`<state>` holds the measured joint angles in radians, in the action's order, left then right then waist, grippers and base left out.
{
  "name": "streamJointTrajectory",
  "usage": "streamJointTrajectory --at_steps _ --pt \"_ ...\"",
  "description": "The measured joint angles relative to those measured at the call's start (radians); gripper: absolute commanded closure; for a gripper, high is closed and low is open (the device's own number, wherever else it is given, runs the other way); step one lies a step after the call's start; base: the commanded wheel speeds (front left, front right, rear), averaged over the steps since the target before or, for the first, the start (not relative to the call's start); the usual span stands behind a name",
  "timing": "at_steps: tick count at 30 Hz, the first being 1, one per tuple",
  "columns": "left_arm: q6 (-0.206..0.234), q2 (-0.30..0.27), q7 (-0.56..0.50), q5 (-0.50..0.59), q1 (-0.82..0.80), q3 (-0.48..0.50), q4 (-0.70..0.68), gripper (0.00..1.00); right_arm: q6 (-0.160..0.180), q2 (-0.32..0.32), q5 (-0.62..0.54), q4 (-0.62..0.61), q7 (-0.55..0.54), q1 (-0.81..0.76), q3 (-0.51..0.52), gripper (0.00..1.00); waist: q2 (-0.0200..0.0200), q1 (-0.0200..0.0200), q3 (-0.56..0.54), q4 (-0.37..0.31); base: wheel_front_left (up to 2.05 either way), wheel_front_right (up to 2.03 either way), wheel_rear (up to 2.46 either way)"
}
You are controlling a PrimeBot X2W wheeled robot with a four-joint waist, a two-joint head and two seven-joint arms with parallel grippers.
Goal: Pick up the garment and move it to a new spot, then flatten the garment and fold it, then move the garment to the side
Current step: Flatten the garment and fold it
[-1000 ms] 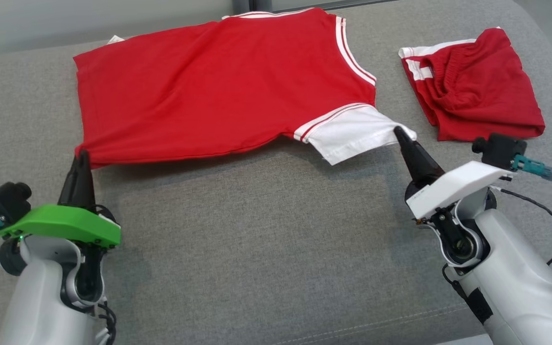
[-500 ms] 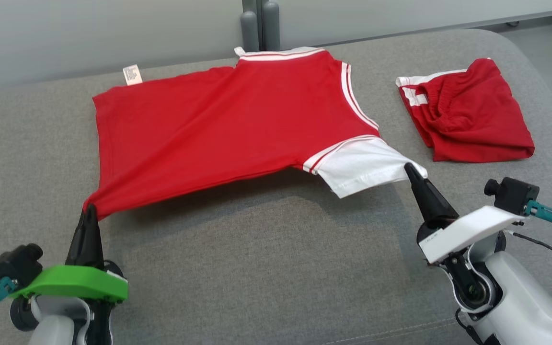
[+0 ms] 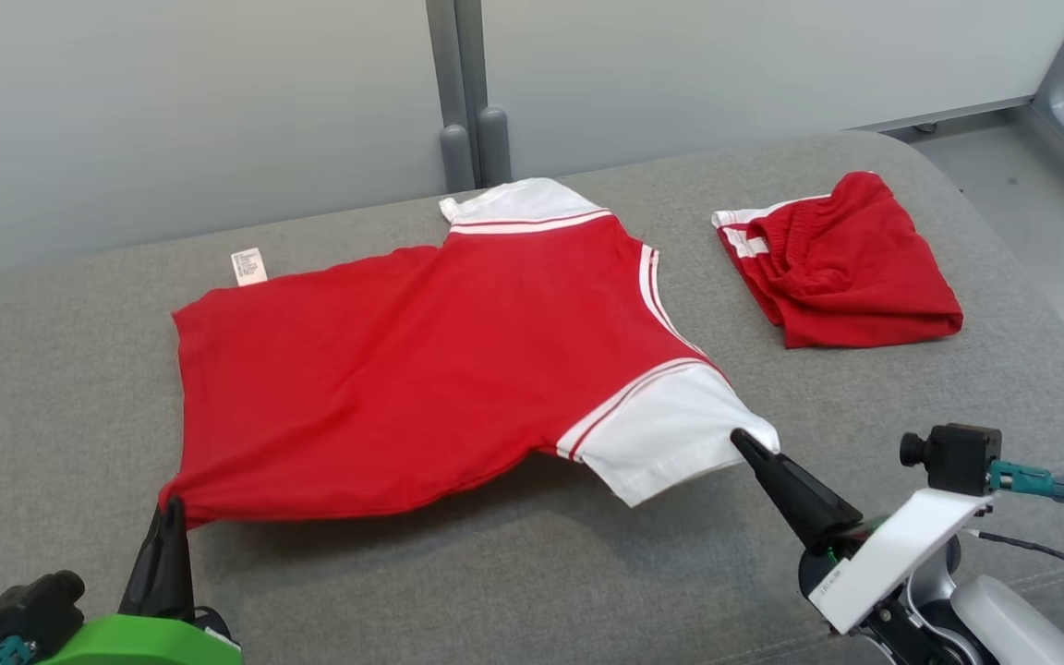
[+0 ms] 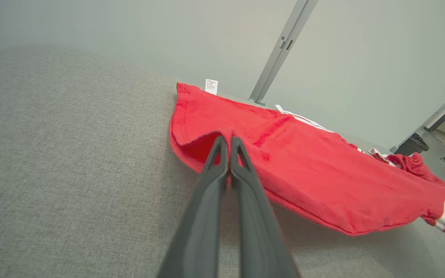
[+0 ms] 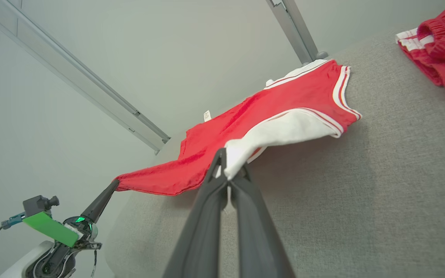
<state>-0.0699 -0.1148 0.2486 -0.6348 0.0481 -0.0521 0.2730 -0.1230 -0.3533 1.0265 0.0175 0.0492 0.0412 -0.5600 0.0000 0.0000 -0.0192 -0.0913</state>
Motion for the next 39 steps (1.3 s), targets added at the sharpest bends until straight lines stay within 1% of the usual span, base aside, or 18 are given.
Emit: streamJointTrajectory --at_steps 5,8,10,11,14,19,27,33,34,35,36,37,38,39 --pt "0.004 -0.002 0.0 0.023 0.038 0.009 -0.039 1.0 0.0 -0.052 0.02 -0.058 -0.034 -0.061 0.011 1.0 0.0 0.0 -0.015 -0.017 0.0 0.0 0.0" --pt "0.01 -0.002 0.0 0.03 0.073 0.009 -0.046 1.0 0.001 -0.062 0.032 -0.064 -0.055 -0.089 0.01 1.0 0.0 0.0 -0.015 -0.022 0.0 0.0 0.0" --pt "0.012 -0.002 0.0 0.035 0.092 0.0 -0.043 1.0 0.007 -0.066 0.034 -0.044 -0.062 -0.101 0.009 1.0 0.0 0.0 -0.012 -0.023 0.0 0.0 0.0" --pt "0.018 -0.001 0.0 0.038 0.098 -0.008 -0.04 1.0 0.012 -0.069 0.034 -0.027 -0.067 -0.108 0.009 1.0 0.0 0.0 -0.01 -0.023 0.0 0.0 0.0" --pt "0.019 0.002 0.0 0.05 0.105 -0.03 -0.021 1.0 0.029 -0.073 0.03 0.032 -0.068 -0.134 0.009 1.0 0.0 0.0 -0.003 -0.018 0.0 0.0 0.0" --pt "0.027 0.003 -0.011 0.074 0.106 -0.066 0.025 1.0 0.046 -0.04 0.033 0.127 -0.055 -0.152 0.012 1.0 0.0 0.0 0.009 0.004 0.0 0.0 0.0" --pt "0.035 0.001 -0.029 0.1 0.105 -0.085 0.091 1.0 0.047 0.022 0.038 0.224 -0.035 -0.154 -0.005 1.0 0.0 0.0 0.027 0.046 0.0 0.0 0.0" --pt "0.044 0.007 -0.038 0.101 0.097 -0.086 0.13 1.0 0.047 0.039 0.013 0.282 -0.012 -0.148 -0.015 1.0 0.0 0.0 0.04 0.056 0.0 0.0 0.0" --pt "0.044 0.009 -0.038 0.1 0.094 -0.085 0.136 0.85 0.047 0.04 0.006 0.29 -0.006 -0.145 -0.016 1.0 0.0 0.0 0.041 0.056 0.0 0.0 0.0" --pt "0.044 0.009 -0.038 0.1 0.091 -0.084 0.14 0.62 0.047 0.041 0.002 0.297 0.0 -0.142 -0.016 1.0 0.0 0.0 0.042 0.056 0.0 0.0 0.0" --pt "0.045 0.011 -0.038 0.099 0.087 -0.082 0.145 0.44 0.047 0.043 0.001 0.304 0.004 -0.137 -0.016 0.96 0.0 0.0 0.043 0.055 0.0 0.0 0.0" --pt "0.045 0.012 -0.038 0.095 0.083 -0.081 0.15 0.13 0.047 0.045 0.001 0.311 0.009 -0.132 -0.016 0.91 0.0 0.0 0.043 0.054 0.0 0.0 0.0" --pt "0.048 0.013 -0.038 0.093 0.079 -0.08 0.156 0.0 0.047 0.047 -0.003 0.315 0.016 -0.128 -0.016 0.76 0.0 0.0 0.044 0.053 0.0 0.0 0.0" --pt "0.053 0.013 -0.038 0.093 0.075 -0.08 0.163 0.0 0.047 0.049 -0.007 0.321 0.021 -0.126 -0.016 0.61 0.0 0.0 0.045 0.052 0.0 0.0 0.0"
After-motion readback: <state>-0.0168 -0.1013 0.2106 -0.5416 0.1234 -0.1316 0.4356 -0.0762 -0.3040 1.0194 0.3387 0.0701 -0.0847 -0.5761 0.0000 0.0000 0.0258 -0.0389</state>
